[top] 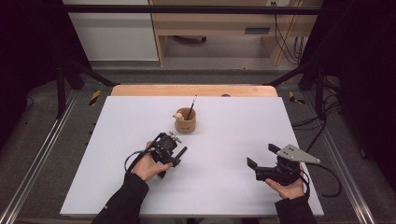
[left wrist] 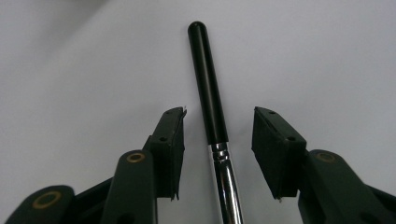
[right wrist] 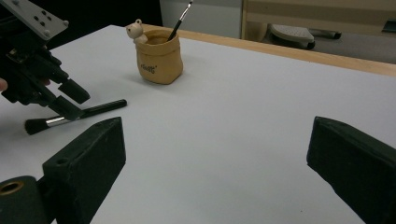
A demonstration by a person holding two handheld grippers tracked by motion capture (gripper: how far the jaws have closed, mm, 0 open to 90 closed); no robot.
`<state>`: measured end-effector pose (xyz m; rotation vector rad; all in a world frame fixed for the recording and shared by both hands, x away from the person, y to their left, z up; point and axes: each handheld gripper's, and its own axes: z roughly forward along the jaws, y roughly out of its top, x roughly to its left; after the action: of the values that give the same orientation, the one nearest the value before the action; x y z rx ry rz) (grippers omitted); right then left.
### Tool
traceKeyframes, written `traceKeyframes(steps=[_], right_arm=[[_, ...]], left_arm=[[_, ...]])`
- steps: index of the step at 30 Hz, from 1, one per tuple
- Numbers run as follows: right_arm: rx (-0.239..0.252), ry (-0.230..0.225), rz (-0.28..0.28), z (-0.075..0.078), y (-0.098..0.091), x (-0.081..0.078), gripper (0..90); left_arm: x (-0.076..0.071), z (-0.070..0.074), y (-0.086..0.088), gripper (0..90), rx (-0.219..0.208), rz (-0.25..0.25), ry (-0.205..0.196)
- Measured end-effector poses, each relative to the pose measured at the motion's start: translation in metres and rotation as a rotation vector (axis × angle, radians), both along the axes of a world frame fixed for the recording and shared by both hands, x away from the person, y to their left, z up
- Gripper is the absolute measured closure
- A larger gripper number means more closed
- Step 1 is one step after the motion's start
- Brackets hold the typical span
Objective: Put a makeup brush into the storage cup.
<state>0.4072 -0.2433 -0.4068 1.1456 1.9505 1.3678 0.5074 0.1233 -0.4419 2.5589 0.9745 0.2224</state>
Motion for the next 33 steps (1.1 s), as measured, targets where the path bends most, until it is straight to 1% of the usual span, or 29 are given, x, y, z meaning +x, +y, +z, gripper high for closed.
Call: traceKeyframes(steps=[4,6,11,14,20,26,33], right_arm=[[0.001,0.002,0.004,0.000,0.001,0.000,5.1],[0.001,0.003,0.004,0.000,0.001,0.000,5.1],[0.001,0.003,0.006,0.000,0.000,0.000,5.1],[0.001,0.004,0.007,0.000,0.001,0.000,5.1],[0.002,0.005,0.007,0.000,0.001,0.000,5.1],[0.001,0.004,0.011,0.000,0.001,0.000,5.1],[-0.003,0.004,0.009,0.000,0.002,0.000,5.1]], left_arm=[[0.002,-0.003,-0.001,59.7,0.017,-0.013,0.021],[0.003,-0.005,-0.002,61.7,0.010,-0.009,0.028],[0.004,-0.006,-0.004,66.4,0.025,-0.022,0.046],[0.004,-0.006,-0.005,68.8,0.038,-0.018,0.045],[0.005,-0.005,-0.007,73.3,0.049,-0.007,0.062],[0.005,-0.005,-0.010,75.6,0.069,-0.007,0.069],[0.006,-0.005,-0.010,78.4,0.068,-0.018,0.077]])
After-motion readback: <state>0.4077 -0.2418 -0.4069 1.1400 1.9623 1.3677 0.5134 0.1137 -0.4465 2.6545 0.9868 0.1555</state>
